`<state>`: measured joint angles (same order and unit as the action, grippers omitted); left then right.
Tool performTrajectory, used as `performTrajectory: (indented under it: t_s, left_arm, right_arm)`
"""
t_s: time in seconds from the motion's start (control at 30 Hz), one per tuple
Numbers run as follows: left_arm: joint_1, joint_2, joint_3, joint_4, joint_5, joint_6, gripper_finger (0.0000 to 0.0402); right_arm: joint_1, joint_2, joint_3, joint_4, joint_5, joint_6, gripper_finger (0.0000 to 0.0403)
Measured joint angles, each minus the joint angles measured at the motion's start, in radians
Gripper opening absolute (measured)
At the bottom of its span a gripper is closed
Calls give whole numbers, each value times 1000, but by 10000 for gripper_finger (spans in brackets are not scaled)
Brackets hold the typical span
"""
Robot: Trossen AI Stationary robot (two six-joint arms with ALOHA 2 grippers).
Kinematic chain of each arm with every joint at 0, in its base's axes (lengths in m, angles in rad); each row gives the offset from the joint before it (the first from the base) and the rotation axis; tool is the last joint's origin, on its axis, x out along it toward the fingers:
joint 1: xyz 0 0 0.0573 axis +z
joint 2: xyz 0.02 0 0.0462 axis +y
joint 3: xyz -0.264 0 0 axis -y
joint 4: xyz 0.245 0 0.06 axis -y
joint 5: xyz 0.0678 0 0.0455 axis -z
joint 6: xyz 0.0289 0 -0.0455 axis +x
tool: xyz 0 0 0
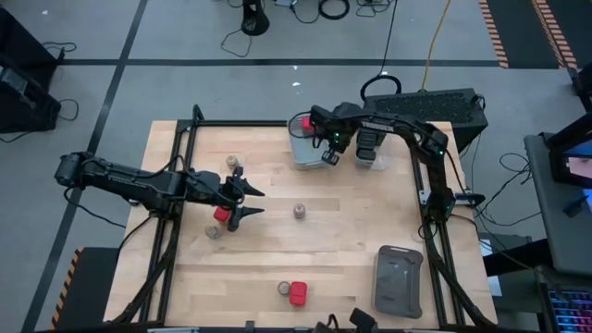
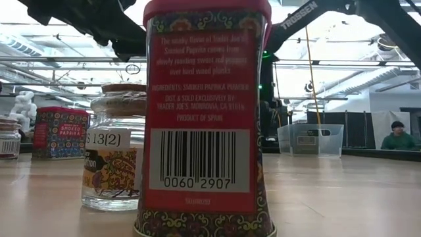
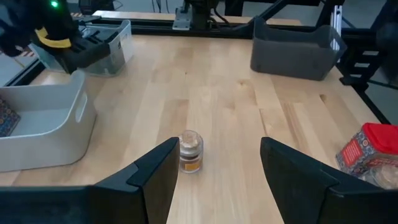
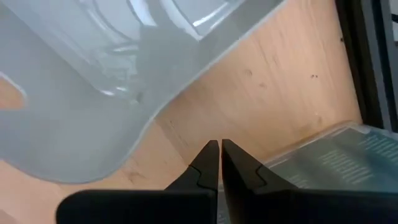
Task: Sort spices by type
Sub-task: Adjust the gray bin on the table
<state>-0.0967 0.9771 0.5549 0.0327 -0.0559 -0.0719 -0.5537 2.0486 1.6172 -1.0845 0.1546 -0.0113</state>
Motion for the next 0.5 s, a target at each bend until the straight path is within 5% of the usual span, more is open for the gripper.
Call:
performTrajectory:
  t_s: [0.5]
  left_arm:
    - [0,0,0,11,-6,-2,231]
  right_arm:
    - [58,-2,-22,87,-81,19,0]
